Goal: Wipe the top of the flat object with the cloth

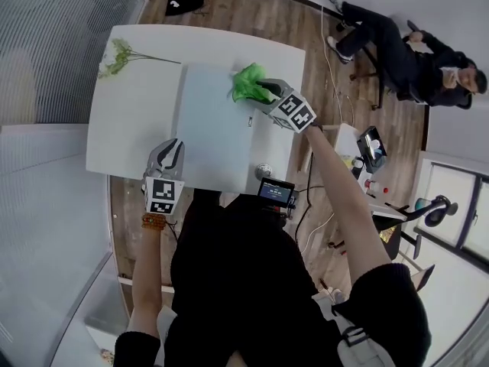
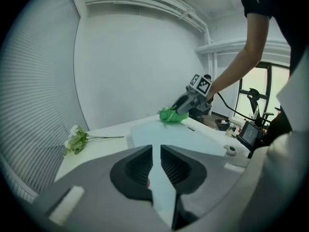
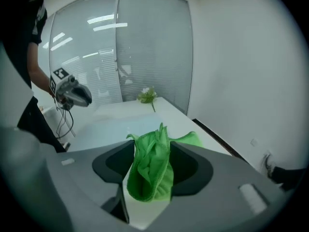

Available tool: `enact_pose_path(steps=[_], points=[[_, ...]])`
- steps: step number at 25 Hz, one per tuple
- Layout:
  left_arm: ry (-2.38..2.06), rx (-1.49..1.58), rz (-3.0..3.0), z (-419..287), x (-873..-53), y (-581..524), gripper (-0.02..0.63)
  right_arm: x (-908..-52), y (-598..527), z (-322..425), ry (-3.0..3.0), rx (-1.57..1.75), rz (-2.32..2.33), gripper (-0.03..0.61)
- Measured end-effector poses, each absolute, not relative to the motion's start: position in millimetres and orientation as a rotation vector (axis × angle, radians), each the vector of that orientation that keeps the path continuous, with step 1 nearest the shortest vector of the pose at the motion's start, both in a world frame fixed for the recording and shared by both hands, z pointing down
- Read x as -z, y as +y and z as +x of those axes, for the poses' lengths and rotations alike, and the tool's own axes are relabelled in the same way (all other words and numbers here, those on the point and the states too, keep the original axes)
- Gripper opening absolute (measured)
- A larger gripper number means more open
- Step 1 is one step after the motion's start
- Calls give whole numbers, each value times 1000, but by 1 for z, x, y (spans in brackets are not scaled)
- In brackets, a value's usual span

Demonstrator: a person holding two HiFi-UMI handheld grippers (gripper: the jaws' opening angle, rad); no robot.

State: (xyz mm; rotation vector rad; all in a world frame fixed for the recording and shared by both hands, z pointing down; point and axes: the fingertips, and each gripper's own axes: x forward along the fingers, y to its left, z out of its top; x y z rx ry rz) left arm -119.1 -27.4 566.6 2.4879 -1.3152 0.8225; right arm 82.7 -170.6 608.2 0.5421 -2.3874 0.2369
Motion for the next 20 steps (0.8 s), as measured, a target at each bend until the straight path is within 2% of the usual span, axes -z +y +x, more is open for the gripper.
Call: enact_pose_path(steps=[5,10,16,20], points=[[-1219,-879,2459,-124,-589,-15,106,-567,-157,75,-2595,-438,379,267],[-1090,-989,2470,-121,-615,-4,165,-604,-198,94,-2406,-349,638,216],[-872,-1105,2476,-115,-645,12,291,-643,-211,96,-2267,-427,637,253],[-844,-1124,2476,-112,-648,12,300,-653,-214,95,-2234,-455,662,258]])
